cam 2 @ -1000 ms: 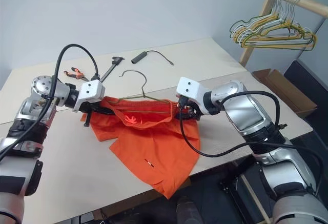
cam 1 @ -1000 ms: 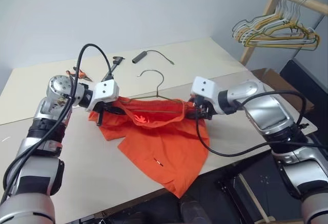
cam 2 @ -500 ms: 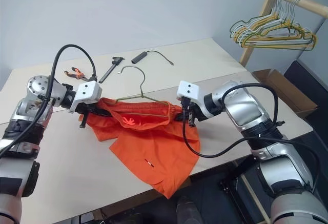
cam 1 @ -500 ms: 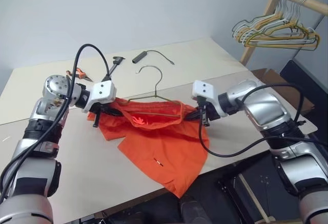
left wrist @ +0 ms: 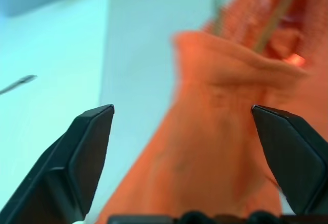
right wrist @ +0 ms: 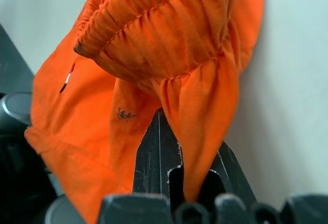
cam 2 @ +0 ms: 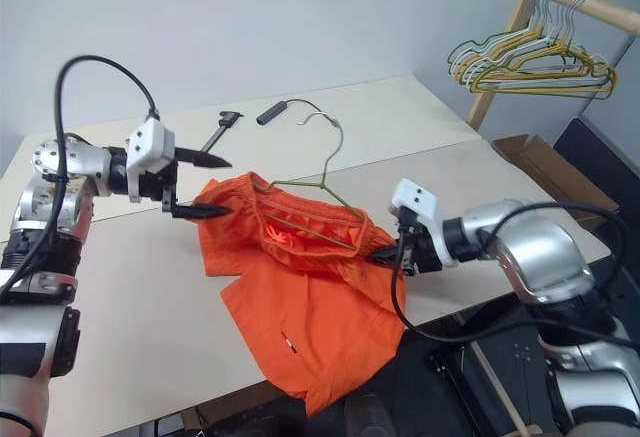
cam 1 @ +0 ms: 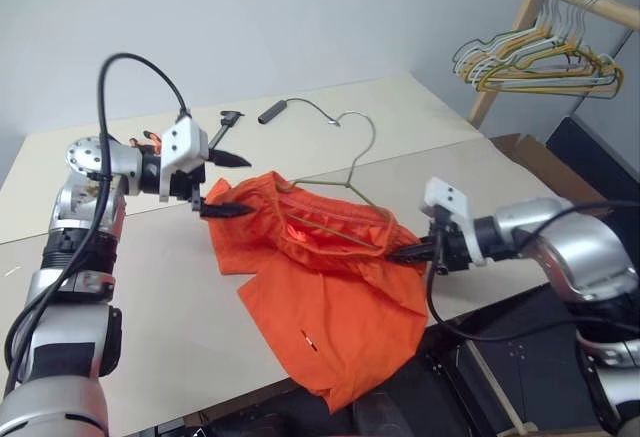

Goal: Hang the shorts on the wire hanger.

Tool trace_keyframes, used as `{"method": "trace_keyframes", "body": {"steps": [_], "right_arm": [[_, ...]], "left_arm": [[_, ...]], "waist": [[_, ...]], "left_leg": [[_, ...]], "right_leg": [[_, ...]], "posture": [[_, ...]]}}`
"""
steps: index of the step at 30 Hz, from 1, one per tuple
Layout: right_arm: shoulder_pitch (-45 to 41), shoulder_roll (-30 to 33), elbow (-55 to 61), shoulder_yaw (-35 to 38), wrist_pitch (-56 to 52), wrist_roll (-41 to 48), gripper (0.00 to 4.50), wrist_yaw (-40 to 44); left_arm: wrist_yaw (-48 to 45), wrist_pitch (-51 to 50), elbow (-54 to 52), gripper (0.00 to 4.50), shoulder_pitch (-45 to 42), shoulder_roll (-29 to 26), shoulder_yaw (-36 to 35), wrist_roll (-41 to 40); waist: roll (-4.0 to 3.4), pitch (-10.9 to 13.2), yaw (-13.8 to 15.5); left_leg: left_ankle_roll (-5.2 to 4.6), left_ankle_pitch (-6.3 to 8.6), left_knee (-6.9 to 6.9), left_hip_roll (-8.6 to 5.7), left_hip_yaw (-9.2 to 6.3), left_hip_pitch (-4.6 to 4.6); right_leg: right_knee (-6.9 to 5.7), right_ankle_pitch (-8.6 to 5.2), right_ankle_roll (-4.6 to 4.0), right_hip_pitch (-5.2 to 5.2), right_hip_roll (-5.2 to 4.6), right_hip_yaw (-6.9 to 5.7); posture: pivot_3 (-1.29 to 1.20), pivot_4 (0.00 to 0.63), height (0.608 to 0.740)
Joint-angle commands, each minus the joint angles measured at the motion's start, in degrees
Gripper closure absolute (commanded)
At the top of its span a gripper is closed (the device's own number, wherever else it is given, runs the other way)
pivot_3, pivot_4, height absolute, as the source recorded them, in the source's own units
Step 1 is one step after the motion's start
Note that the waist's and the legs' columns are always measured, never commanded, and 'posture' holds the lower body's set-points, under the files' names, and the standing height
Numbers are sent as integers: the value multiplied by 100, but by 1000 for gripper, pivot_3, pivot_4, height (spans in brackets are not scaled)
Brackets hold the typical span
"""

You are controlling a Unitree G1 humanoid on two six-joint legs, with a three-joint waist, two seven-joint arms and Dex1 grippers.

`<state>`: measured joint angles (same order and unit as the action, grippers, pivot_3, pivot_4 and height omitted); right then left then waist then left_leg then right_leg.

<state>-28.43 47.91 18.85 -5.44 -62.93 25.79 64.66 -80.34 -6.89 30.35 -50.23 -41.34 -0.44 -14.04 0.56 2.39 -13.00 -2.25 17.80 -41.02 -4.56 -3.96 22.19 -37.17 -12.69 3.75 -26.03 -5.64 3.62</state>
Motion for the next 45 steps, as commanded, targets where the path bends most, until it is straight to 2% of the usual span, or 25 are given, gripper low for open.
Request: {"method": "trace_keyframes", "body": {"steps": [1, 5, 9, 14, 19, 28, 31, 37, 45], "right_arm": [[386, -92, 525, 1092, -796, 443, 4500, -649], [856, -489, 909, 2266, -1812, 641, 4500, -1487], [1005, -907, 1137, 3436, -2832, 541, 4500, -2176], [987, -1009, 944, 4236, -2957, 582, 4500, -3215], [668, -1095, 542, 4658, -2957, 395, 4500, -4528], [-303, -512, -447, 4893, -2957, 361, 4500, -6087], [-909, -73, -1297, 4862, -2957, 413, 4500, -6319], [-2077, 395, -2800, 4971, -2957, 108, 4500, -6725], [-3266, 750, -4296, 5323, -2744, -636, 4500, -7044]], "left_arm": [[324, -1212, -881, 14, -90, 31, -518, -840], [942, -2457, -2406, 14, 403, 331, -878, -1853], [2083, -3373, -3650, 14, 681, 979, -1210, -2797], [2995, -3836, -4235, 14, 617, 1463, -1291, -3416], [3340, -3847, -4428, 14, 565, 1635, -1266, -3695], [3802, -3602, -4583, 14, 536, 1719, -1254, -3772], [4018, -3545, -4592, 14, 448, 1739, -1275, -3769], [4114, -3489, -4647, 14, 373, 1672, -1221, -3753], [4155, -3435, -4780, 14, 467, 1620, -1128, -3714]], "waist": [[0, 0, 16], [0, 0, 38], [-1, 1, 121], [-21, 12, 141], [-54, 28, 101], [-126, 74, 78], [-123, 101, 79], [-119, 121, 78], [-120, 162, 109]], "left_leg": [[-2, 1, 0, 0, 0, 2], [-6, 4, 4, 0, 2, -1], [-13, 8, -6, 4, 4, -8], [-48, 30, 12, 4, 4, -79], [-53, 34, 23, 7, 11, -114], [-65, 40, 23, 9, 55, -161], [-71, 43, 22, 11, 69, -172], [-80, 47, 26, 19, 91, -174], [-88, 53, 34, 27, 114, -173]], "right_leg": [[-1, 1, 1, 0, -1, 1], [-2, 2, 4, 0, -2, 13], [3, 4, 6, 17, -1, 22], [33, 4, 7, 94, -1, 22], [98, 2, 9, 141, 3, 26], [102, 10, 22, 191, 3, 54], [106, 12, 25, 202, 9, 62], [114, 13, 28, 202, 17, 78], [130, 19, 37, 200, 32, 105]], "posture": [[-211, 67, 740], [-227, 74, 740], [-248, 84, 740], [-273, 93, 740], [-292, 98, 740], [-289, 104, 740], [-286, 106, 740], [-267, 102, 740], [-265, 100, 740]]}}
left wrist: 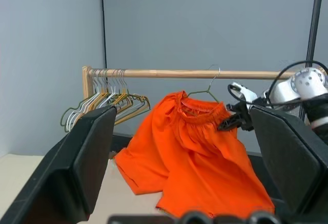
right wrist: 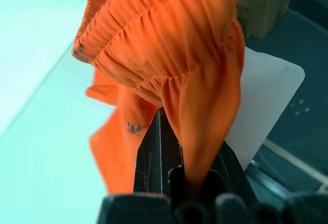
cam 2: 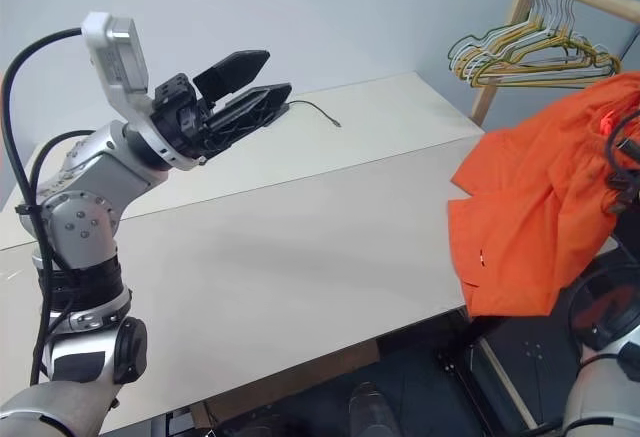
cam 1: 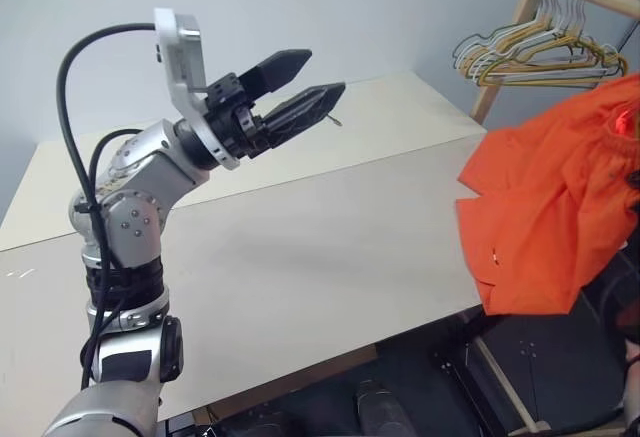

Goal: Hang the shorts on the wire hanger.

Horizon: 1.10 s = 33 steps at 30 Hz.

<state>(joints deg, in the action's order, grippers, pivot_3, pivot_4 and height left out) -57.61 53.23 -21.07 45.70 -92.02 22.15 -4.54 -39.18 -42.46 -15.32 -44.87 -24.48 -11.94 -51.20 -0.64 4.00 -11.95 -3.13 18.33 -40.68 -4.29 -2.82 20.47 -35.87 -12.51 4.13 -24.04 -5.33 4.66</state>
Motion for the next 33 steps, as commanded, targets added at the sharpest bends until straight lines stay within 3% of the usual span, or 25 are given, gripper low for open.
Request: {"method": "trace_keyframes", "body": {"steps": [1, 16, 22, 26, 33], "right_arm": [[-443, 253, -490, 263, 300, -366, 4500, -179], [-1342, 948, -2619, 640, 1821, -716, 4500, -818], [-1061, 818, -2780, 636, 1835, -703, 4500, -992], [-890, 673, -2548, 569, 1721, -659, 3374, -939], [-425, 251, -1113, 74, 1549, -778, 826, -935]], "left_arm": [[52, 121, -227, 14, -60, -60, 39, 3], [37, 165, -254, 14, -40, -151, 170, 86], [-13, 177, -292, 14, -8, -190, 190, 102], [-51, 176, -333, 0, 28, -236, 207, 120], [-94, 176, -321, 0, 40, -292, 199, 151]], "waist": [[0, 3, 5], [-3, 91, 2], [-3, 91, -7], [-3, 91, -16], [-7, 89, -18]], "left_leg": [[-2, 1, 0, 0, 2, 1], [-22, 13, 19, 0, 50, -2], [-33, 19, 44, 1, 83, -15], [-40, 23, 44, 3, 101, -14], [-41, 24, 44, 6, 119, -11]], "right_leg": [[4, 1, 2, 0, 0, 2], [44, 18, 31, -2, 6, 49], [81, 30, 47, 6, 12, 80], [89, 36, 56, 5, 13, 89], [87, 39, 63, -2, 10, 101]], "posture": [[-266, 99, 740], [-261, 92, 740], [-257, 88, 740], [-254, 86, 740], [-255, 81, 740]]}}
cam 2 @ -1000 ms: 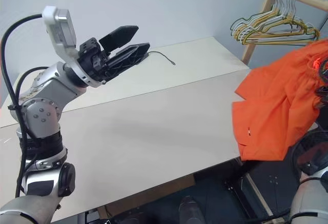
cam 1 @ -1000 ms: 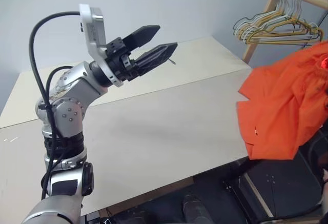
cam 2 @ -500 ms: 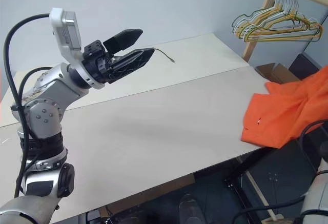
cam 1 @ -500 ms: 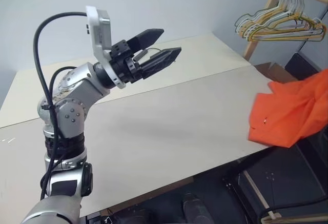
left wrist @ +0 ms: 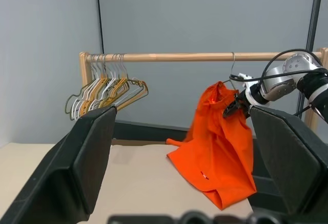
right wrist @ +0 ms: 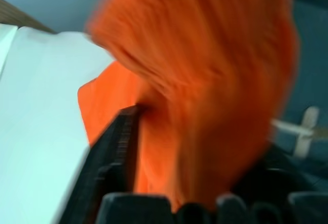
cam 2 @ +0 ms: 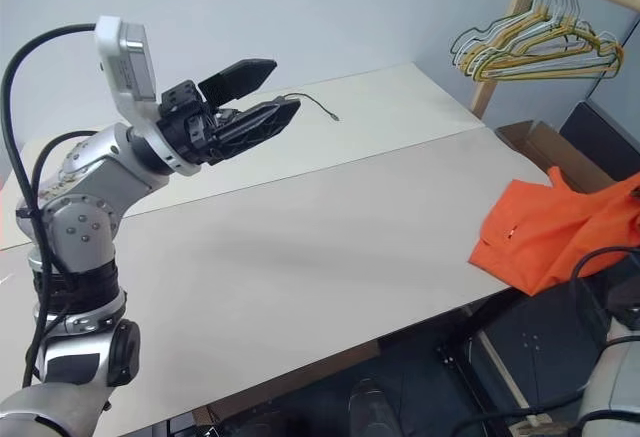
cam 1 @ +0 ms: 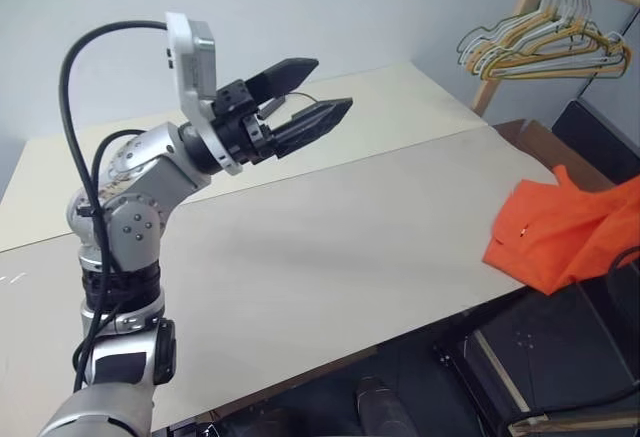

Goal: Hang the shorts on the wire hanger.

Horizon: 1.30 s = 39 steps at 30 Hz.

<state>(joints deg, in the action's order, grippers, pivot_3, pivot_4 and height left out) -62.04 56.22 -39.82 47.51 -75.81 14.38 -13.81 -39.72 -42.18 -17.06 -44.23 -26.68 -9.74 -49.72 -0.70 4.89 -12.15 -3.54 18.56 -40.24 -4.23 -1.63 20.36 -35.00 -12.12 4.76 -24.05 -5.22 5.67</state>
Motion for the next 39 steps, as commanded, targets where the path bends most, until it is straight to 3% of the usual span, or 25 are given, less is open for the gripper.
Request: {"method": "trace_keyframes", "body": {"steps": [1, 3, 10, 18, 21, 28, 33, 39], "right_arm": [[77, -116, 1026, -175, -50, -21, 439, -8], [234, -258, 1627, -410, 98, -111, 49, -24], [1185, -652, 3434, -1517, 1853, -955, 49, -296], [1778, -846, 4442, -2393, 4281, -1499, 49, 83], [1821, -1116, 4898, -2581, 4777, -873, 49, 1025], [2374, -1418, 5332, -3476, 4480, 731, 49, 3884], [2726, -1088, 5366, -4215, 4279, 1314, 49, 5718], [2704, -1048, 5185, -4572, 4259, 1477, 49, 6667]], "left_arm": [[-45, 148, -141, 0, -25, -75, -21, 3], [-56, 150, -129, 0, -27, -81, -22, 9], [-96, 161, -122, 0, -21, -91, -27, 16], [-18, 284, -198, 0, 231, -225, -144, 157], [-33, 629, -237, 0, 559, -312, -174, 462], [-620, 717, -363, 0, 1454, -1188, -61, 897], [-935, 900, -706, 0, 2216, -1819, -141, 1268], [-1072, 886, -1166, 0, 3060, -2292, -491, 1338]], "waist": [[-1, -1, 0], [-2, -1, -4], [-5, -5, -55], [-8, -8, -210], [-6, -11, -294], [18, -37, -323], [18, -35, -36], [36, -22, 535]], "left_leg": [[2, -1, 0, 0, 1, 1], [2, -1, -1, 0, 1, 1], [18, -11, -5, 2, 2, 3], [32, -19, -8, 1, 4, -7], [35, -20, -7, 2, 4, -12], [12, -8, -12, 5, -1, -15], [22, -13, -9, 5, -6, -11], [26, -14, 6, 6, -6, -11]], "right_leg": [[-1, 0, 1, -2, -1, 1], [-3, 1, 2, -2, 0, 0], [-11, 3, 5, -8, -3, 2], [-14, 4, 6, -8, -2, 7], [-13, 5, 6, -7, 1, 7], [-33, 10, 2, -4, 4, 2], [-31, 11, 1, -24, 1, -11], [-11, 14, -7, -39, -7, -33]], "posture": [[-255, 80, 740], [-257, 79, 740], [-257, 73, 740], [-241, 67, 740], [-218, 62, 740], [-136, 53, 740], [-78, 59, 740], [18, 82, 740]]}}
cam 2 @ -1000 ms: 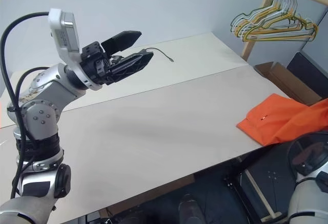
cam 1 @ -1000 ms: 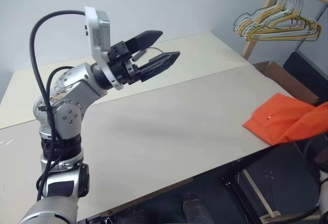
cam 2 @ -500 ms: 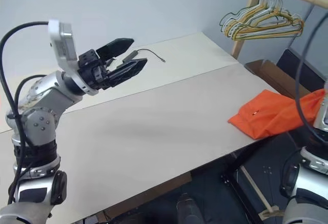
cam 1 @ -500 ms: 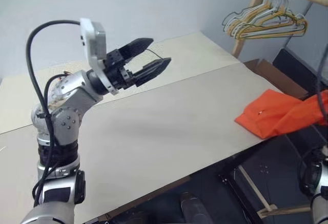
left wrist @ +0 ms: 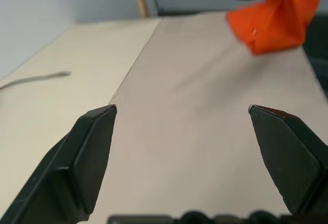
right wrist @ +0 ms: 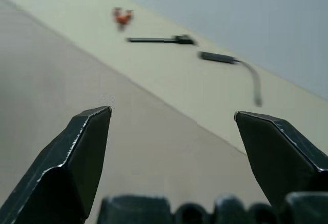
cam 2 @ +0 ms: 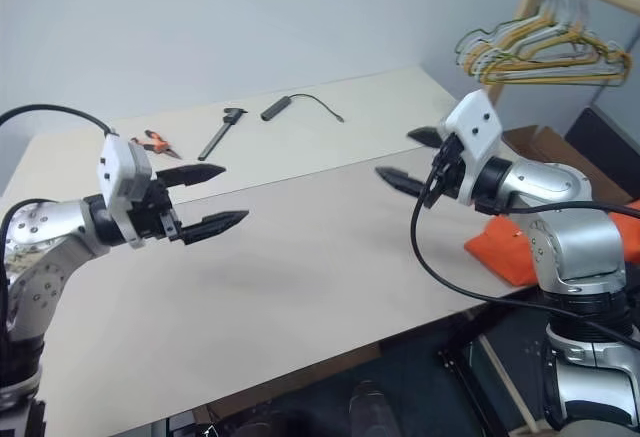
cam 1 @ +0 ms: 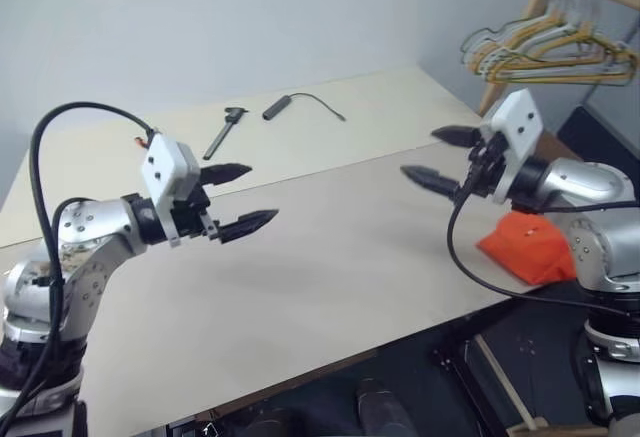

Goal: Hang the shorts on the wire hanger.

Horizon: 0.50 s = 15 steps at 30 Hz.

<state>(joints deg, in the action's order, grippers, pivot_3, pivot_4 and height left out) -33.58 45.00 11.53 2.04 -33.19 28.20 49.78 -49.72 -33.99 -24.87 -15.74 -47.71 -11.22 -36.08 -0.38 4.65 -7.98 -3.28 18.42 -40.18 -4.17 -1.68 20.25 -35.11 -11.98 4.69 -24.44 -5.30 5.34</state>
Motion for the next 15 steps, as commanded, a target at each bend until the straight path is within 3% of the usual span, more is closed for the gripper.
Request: {"method": "trace_keyframes", "body": {"steps": [1, 8, 15], "right_arm": [[-158, 57, 22, -46, -7, 110, 49, 386], [-153, -34, -45, -117, 28, 46, 49, 606], [-76, -86, -30, -138, 114, -62, 49, 650]], "left_arm": [[-106, 47, -483, 0, 373, -234, -433, -77], [25, -56, -799, 0, 730, -249, -726, -296], [166, -178, -857, 0, 667, -252, -735, -378]], "waist": [[9, 5, 200], [40, 23, 802], [48, 27, 880]], "left_leg": [[2, -1, 3, 0, 0, 0], [30, -15, 18, 2, 3, 12], [34, -18, 17, 0, 6, 15]], "right_leg": [[1, 1, -3, -5, -2, -6], [4, 21, -45, -39, -26, -112], [7, 26, -56, -40, -36, -141]], "posture": [[28, 83, 740], [58, 83, 740], [61, 80, 740]]}}
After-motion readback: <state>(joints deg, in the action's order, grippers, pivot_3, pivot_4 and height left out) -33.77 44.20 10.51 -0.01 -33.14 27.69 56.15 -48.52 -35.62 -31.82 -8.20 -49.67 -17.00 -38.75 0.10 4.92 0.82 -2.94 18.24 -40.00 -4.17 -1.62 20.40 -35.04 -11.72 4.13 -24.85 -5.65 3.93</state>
